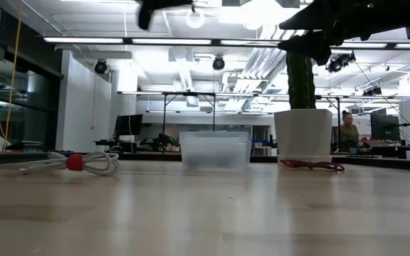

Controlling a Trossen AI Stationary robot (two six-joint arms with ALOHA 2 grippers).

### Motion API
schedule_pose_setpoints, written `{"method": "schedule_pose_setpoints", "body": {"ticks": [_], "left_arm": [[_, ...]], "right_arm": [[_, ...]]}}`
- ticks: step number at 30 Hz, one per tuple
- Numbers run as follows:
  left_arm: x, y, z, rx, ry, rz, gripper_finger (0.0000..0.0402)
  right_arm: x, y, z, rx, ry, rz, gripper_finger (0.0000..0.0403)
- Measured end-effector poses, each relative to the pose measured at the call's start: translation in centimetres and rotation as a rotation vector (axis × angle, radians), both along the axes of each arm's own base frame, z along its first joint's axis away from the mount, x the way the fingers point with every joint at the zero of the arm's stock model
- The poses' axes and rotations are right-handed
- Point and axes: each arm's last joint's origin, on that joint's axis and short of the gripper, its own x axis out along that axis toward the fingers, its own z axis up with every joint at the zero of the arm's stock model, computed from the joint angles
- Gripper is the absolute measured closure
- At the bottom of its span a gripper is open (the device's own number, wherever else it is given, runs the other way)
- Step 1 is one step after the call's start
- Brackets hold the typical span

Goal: Pick and place USB-C Cables
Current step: Put the white charger cable into the transparent bin

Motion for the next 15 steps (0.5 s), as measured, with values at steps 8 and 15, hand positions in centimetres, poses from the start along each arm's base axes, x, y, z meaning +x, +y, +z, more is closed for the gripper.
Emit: {"method": "schedule_pose_setpoints", "body": {"ticks": [8,15], "left_arm": [[-5.8,-5.7,-3.5,0.061,-0.109,-0.081,0.0342],[-8.4,-6.9,-8.1,0.092,-0.252,-0.125,0.0342]], "right_arm": [[0.0,-0.1,0.1,0.000,-0.016,-0.023,0.0142],[0.0,-0.1,0.2,-0.001,-0.022,-0.022,0.0142]]}}
